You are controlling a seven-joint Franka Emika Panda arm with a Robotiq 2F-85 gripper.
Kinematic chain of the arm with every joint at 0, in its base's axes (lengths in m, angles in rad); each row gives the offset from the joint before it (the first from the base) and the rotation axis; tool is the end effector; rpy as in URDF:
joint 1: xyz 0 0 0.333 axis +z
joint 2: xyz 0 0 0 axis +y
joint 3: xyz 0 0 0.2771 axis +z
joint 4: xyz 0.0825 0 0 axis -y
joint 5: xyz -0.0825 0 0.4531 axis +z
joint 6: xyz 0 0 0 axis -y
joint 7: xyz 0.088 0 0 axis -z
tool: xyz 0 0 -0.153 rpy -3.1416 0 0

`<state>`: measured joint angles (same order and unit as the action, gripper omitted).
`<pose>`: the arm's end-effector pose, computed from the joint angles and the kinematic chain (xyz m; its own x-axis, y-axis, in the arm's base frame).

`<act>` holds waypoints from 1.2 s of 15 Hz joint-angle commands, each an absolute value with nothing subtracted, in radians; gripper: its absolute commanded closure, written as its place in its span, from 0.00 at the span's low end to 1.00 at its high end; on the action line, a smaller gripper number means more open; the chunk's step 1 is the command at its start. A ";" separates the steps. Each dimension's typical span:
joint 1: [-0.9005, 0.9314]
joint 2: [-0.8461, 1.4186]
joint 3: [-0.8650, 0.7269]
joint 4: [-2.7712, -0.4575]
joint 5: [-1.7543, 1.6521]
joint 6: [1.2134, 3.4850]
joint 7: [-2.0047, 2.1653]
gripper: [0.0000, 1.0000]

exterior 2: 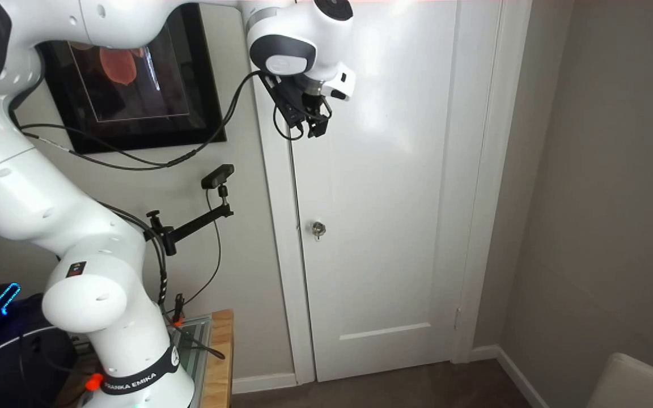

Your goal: Close the door

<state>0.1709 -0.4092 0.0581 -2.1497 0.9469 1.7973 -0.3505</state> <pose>0.4941 0.2250 0.5273 0.9380 0.2498 0.2402 0.3428 -0.5667 -0.7492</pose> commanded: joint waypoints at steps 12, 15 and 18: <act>0.182 -0.320 0.119 -2.129 0.994 1.913 -0.482 0.00; 0.222 -0.268 0.161 -2.107 1.047 1.994 -0.564 0.00; 0.256 -0.212 0.197 -2.072 1.082 2.035 -0.639 0.00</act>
<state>0.2300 -0.2732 0.1748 -2.1224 1.0318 2.0023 -0.5651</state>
